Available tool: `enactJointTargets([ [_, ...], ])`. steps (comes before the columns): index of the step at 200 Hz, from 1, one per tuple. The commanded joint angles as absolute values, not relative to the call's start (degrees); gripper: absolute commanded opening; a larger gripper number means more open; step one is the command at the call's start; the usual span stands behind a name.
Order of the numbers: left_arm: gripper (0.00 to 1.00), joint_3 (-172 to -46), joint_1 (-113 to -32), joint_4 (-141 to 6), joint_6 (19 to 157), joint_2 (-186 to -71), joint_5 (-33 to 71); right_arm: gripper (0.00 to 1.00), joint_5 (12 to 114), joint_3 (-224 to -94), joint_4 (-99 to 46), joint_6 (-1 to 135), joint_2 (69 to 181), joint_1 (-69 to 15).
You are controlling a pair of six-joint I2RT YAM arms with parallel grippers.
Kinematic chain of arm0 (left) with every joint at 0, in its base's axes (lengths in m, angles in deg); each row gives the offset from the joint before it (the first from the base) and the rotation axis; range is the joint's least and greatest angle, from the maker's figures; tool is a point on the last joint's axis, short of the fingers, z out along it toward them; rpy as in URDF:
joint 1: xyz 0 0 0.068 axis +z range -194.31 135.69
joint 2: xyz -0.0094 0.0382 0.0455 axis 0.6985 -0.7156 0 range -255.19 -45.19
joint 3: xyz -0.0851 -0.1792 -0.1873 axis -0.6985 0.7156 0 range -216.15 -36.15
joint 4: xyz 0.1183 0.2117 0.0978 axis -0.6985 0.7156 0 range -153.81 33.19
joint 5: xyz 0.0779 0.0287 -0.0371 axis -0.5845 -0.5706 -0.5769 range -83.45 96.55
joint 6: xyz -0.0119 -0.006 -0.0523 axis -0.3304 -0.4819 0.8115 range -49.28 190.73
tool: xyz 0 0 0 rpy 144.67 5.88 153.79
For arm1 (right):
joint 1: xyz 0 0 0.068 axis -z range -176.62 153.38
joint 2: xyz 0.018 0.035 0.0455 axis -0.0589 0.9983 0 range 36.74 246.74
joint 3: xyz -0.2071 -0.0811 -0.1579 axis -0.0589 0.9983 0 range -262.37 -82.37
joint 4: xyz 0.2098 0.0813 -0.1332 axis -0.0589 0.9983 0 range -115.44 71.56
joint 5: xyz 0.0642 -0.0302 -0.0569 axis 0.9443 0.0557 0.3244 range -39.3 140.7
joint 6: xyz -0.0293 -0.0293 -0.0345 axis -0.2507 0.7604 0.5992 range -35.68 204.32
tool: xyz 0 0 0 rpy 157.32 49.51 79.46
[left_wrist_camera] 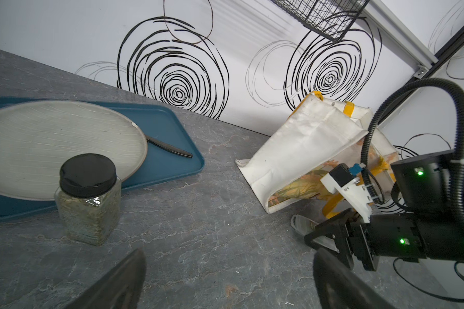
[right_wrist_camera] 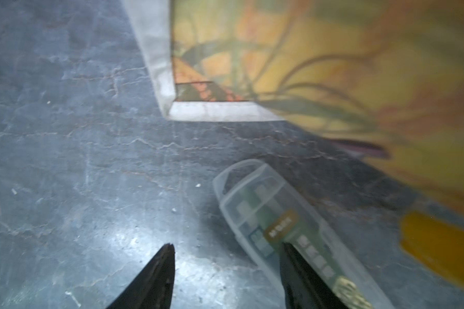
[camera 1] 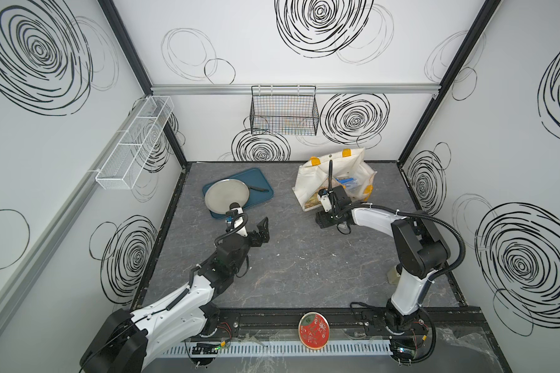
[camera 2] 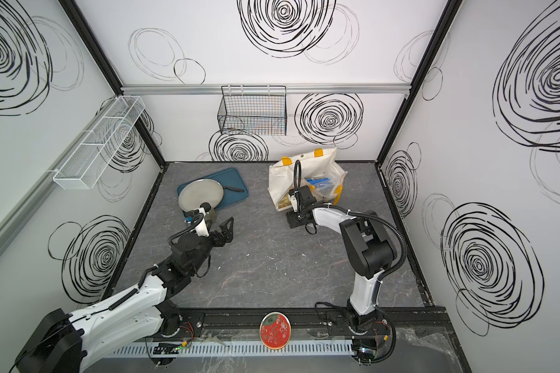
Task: Put the compass set into the canvas bag
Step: Pick up the compass set at the center of the board.
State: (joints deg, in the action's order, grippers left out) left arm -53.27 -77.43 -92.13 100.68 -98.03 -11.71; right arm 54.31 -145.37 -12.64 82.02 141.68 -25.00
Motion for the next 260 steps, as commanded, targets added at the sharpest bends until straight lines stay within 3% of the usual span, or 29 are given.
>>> enactJointTargets([
  [1,0.99,-54.36,-76.74,-93.69,100.75,-98.29,-11.49,0.72,51.62,-144.63,-6.42,82.81,144.12,-25.82],
  [57,0.99,-54.45,-76.48,-91.32,100.69,-97.84,-11.29,0.84,48.63,-146.45,-8.27,87.71,140.07,-25.20],
  [94,0.99,-53.82,-76.49,-91.58,101.13,-97.35,-11.82,0.86,46.55,-147.63,-6.99,88.65,140.11,-22.49],
  [167,0.99,-53.31,-76.49,-92.11,101.85,-97.66,-11.47,0.87,58.61,-145.32,-7.54,92.34,143.41,-19.16],
  [213,0.99,-52.80,-76.48,-92.46,102.44,-97.28,-11.56,0.85,63.64,-144.89,-4.78,92.74,143.66,-22.57],
  [260,0.99,-52.49,-76.34,-92.29,102.37,-96.71,-11.71,0.73,53.96,-145.76,-5.93,87.60,144.47,-27.41],
])
